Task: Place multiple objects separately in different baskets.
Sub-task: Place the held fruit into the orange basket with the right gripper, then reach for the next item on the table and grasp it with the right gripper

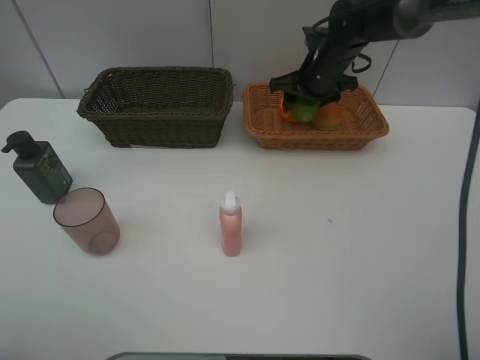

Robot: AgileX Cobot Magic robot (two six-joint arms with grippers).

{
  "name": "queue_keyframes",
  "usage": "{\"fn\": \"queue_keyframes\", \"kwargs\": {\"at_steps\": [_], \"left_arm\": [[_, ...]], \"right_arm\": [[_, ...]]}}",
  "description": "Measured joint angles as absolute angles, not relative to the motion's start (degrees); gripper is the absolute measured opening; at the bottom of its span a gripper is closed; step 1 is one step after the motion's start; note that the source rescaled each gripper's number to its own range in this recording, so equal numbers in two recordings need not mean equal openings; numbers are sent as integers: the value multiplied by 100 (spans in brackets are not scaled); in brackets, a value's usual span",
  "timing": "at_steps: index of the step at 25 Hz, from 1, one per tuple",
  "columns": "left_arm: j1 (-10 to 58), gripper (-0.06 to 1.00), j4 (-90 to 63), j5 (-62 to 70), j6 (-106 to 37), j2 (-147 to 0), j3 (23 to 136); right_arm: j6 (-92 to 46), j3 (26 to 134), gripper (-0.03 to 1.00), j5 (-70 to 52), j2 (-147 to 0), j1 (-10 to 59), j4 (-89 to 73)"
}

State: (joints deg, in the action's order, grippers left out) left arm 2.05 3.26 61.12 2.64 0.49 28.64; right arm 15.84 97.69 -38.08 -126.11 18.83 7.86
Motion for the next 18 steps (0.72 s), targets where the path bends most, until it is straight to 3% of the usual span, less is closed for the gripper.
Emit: {"fn": "queue_keyframes", "kwargs": {"at_steps": [7,12,15,18], "left_arm": [[205,98,326,6112,264,49,2864],[205,98,326,6112,264,49,2864],[205,98,326,6112,264,49,2864],[205,98,326,6112,264,49,2864]], "right_arm": [[1584,9769,45,-3701,-12637,1883,779],[1584,9769,87,-3667,-12637,1883,779],[1584,9769,95,-3667,-12637,1883,771],[1584,9769,97,-3698,-12608,1883,771]]}}
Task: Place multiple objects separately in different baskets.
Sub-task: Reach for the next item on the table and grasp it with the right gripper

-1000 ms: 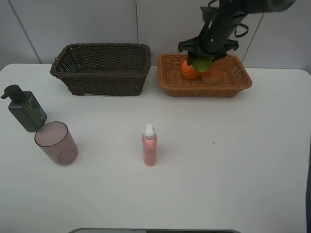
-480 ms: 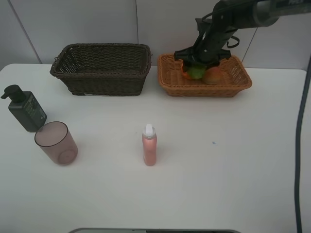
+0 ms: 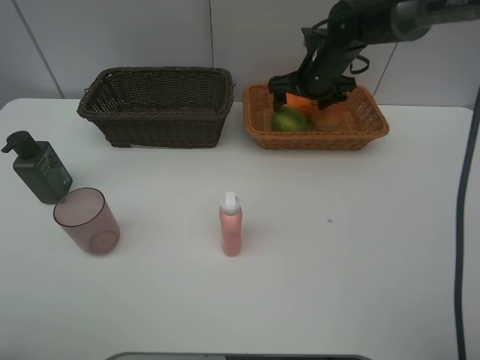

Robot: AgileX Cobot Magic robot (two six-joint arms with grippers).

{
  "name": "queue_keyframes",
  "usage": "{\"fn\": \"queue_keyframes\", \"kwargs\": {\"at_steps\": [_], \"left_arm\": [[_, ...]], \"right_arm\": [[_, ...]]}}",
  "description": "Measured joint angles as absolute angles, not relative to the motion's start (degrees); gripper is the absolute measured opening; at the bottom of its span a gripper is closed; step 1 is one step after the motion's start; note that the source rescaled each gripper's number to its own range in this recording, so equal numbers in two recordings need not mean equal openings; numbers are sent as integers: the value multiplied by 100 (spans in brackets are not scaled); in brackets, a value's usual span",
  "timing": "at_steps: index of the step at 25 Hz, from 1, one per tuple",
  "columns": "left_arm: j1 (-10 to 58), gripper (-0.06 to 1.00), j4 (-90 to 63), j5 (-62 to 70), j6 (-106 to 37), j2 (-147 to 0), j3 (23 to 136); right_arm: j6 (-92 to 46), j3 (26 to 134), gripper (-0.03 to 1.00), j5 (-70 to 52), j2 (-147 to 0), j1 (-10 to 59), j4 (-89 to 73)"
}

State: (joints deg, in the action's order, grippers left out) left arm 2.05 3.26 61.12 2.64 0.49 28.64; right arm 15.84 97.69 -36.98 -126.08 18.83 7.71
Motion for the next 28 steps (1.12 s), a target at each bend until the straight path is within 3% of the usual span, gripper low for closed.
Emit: {"fn": "queue_keyframes", "kwargs": {"at_steps": [15,28], "left_arm": [[205,98,326,6112,264,49,2864],[205,98,326,6112,264,49,2864]], "right_arm": [[1584,9731,98,-5179,-11579,2409,783],[2024,8161,98,-5188,-10386,3101,808]]}}
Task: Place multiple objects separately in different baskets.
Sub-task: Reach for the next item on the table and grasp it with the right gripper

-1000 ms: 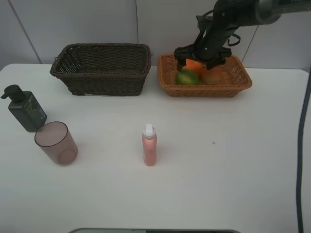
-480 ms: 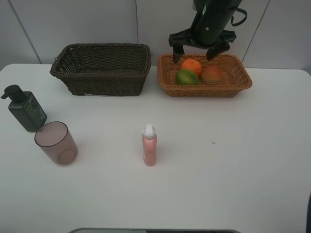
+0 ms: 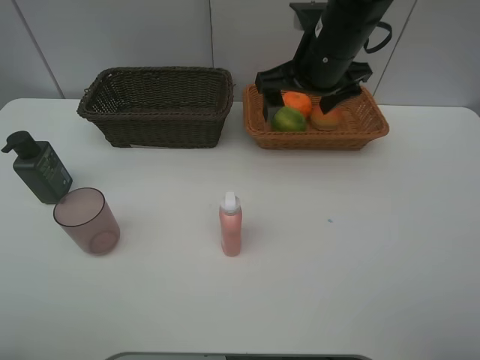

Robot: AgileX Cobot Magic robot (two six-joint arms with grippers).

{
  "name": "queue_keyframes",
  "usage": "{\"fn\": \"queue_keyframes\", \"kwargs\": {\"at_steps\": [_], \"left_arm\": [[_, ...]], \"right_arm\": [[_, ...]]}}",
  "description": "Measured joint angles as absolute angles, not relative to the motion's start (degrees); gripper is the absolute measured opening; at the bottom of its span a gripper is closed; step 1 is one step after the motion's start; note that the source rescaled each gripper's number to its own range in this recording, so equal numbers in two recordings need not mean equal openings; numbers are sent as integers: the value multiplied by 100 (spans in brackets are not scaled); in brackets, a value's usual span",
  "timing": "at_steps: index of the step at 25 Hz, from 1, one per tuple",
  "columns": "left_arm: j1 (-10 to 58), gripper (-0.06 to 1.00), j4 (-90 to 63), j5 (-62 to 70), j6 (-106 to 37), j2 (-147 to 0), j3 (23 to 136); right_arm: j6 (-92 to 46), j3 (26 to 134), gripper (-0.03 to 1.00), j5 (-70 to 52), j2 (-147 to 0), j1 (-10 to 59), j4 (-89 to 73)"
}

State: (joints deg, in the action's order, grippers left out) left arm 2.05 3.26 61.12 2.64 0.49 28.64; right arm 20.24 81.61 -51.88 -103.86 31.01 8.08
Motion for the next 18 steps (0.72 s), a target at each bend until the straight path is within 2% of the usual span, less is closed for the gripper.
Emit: {"fn": "queue_keyframes", "kwargs": {"at_steps": [10,18], "left_arm": [[205,98,326,6112,264,49,2864],[205,98,326,6112,264,49,2864]], "right_arm": [[2967,7963,98,-5608,-10195,4308,786],[4124,7963,98,-5708,-10200,4877,797]]}}
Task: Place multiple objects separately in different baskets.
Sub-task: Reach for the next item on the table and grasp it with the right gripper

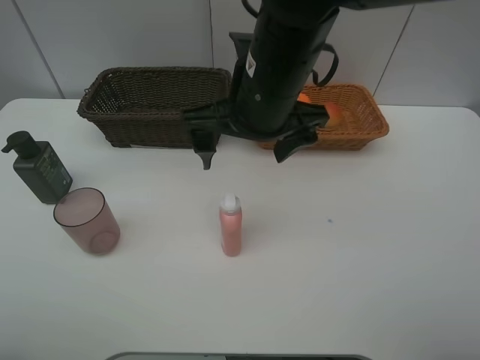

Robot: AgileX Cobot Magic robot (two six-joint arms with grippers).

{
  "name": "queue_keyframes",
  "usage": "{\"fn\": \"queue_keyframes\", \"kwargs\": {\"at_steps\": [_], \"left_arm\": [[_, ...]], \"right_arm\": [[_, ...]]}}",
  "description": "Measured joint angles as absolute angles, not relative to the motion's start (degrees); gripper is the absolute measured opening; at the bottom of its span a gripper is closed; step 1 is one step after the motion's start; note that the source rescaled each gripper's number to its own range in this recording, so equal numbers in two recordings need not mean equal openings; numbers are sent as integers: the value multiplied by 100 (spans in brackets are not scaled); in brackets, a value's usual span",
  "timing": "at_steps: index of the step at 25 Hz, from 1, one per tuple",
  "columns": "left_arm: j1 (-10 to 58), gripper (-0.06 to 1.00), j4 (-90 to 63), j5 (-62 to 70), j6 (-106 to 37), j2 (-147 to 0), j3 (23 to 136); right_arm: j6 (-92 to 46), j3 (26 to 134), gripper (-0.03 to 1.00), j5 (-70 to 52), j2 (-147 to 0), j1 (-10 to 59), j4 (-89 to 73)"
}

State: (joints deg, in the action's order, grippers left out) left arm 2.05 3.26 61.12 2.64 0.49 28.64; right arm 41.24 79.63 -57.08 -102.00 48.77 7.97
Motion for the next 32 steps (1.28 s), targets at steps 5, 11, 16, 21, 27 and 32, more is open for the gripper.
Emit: {"fn": "queue_keyframes", "kwargs": {"at_steps": [5,11,16,21,27,32], "left_arm": [[205,98,326,6112,264,49,2864],[205,98,326,6112,264,49,2864],[205,98,326,6112,264,49,2864],[205,98,326,6112,264,49,2864],[205,98,326,6112,264,49,2864],[205,98,326,6112,264,49,2864]], "right_arm": [[4288,7958,98,-5728,-10467,5011,820],[4469,7929,98,-5733,-10843,5028,847],[4537,7929,98,-5607,-11184,5045,895],[4556,7929,98,-5530,-11479,5081,900],[4556,7929,92,-5476,-11674,5092,894],[4556,7929,30,-5453,-11674,5092,889]]}}
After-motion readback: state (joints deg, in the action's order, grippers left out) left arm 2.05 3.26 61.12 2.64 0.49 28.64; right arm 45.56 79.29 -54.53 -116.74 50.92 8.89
